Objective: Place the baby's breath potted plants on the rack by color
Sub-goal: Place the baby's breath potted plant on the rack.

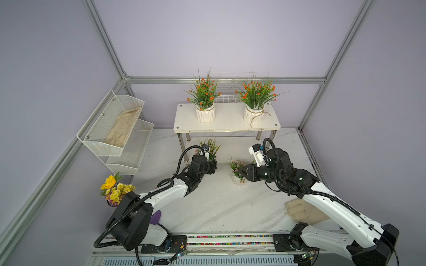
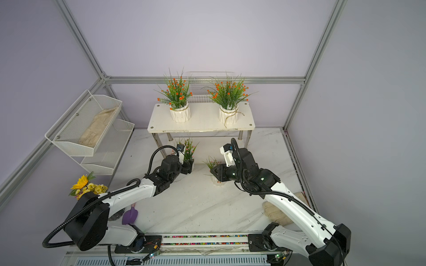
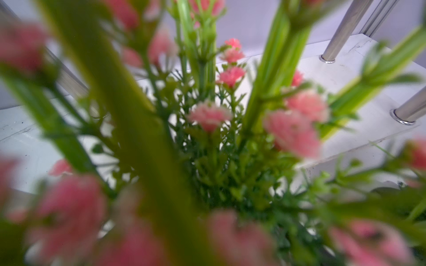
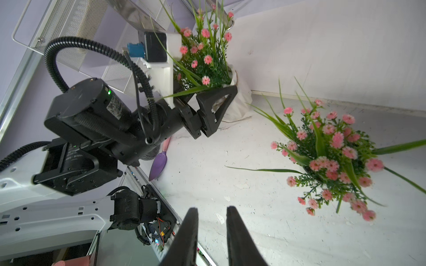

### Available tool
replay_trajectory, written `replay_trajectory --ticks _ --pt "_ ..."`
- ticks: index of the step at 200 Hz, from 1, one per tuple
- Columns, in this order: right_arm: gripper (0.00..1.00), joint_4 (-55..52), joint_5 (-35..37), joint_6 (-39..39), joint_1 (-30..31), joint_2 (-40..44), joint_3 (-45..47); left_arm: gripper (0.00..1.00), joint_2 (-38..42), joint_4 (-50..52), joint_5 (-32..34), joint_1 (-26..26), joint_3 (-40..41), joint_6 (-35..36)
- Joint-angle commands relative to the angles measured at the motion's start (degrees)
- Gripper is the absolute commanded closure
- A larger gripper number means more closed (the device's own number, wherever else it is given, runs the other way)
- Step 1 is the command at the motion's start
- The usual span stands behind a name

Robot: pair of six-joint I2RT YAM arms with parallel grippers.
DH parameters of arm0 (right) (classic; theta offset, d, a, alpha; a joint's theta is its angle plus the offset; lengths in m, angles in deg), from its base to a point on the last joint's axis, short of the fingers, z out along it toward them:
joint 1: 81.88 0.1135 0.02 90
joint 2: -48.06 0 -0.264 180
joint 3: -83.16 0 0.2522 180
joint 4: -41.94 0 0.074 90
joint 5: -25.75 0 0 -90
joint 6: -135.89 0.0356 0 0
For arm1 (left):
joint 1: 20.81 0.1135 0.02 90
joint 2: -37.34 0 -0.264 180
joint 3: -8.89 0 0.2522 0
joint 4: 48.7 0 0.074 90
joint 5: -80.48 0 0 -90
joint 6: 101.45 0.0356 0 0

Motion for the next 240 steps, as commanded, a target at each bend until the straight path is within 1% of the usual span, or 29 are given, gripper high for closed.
replay_trajectory --ticks 1,46,97,140,164,177,189,201,209,218,223,240 --pt "0.74 -0.4 0.5 1.0 -0.4 1.4 0.6 0.69 -2.1 -7.4 -1.5 1.8 -7.1 1.5" --pt "0.74 -0.5 0.7 1.3 -0.4 1.5 1.3 0.69 -6.8 -8.4 -3.2 4.2 -11.0 1.7" --pt "0.74 -0.6 0.7 1.6 -0.5 1.5 1.6 0.69 -11.7 -13.0 -4.6 6.7 -13.2 1.8" --pt "0.74 -0.6 0.9 1.8 -0.5 1.7 2.0 0.69 -15.6 -16.1 -3.1 7.7 -15.6 2.2" --pt "0.74 -0.8 1.3 1.9 -0.5 2.1 2.2 0.70 -18.0 -15.9 -3.2 8.0 -17.8 2.2" --pt "0.74 -0.8 1.4 2.0 -0.6 2.4 2.4 0.68 -19.2 -15.8 -2.7 8.1 -18.8 2.2" --pt "0.74 -0.8 1.5 2.1 -0.6 2.4 2.7 0.62 -20.1 -15.6 -2.5 8.2 -19.4 2.2" --pt "0.74 -0.8 1.5 2.2 -0.6 2.5 2.9 0.55 -20.6 -15.5 -2.4 8.2 -19.7 2.0" --pt "0.73 -0.8 1.6 2.2 -0.6 2.5 3.0 0.45 -20.6 -15.4 -2.3 8.2 -19.5 2.0" --pt "0.72 -0.8 1.7 2.3 -0.6 2.6 3.1 0.29 -20.5 -15.4 -2.3 8.2 -19.3 1.9" --pt "0.71 -0.8 1.9 2.2 -0.6 2.6 3.1 0.24 -20.3 -15.2 -2.6 8.2 -19.2 1.9" --pt "0.70 -0.8 1.9 2.0 -0.6 2.6 3.0 0.18 -19.6 -14.7 -3.1 8.2 -18.9 1.8"
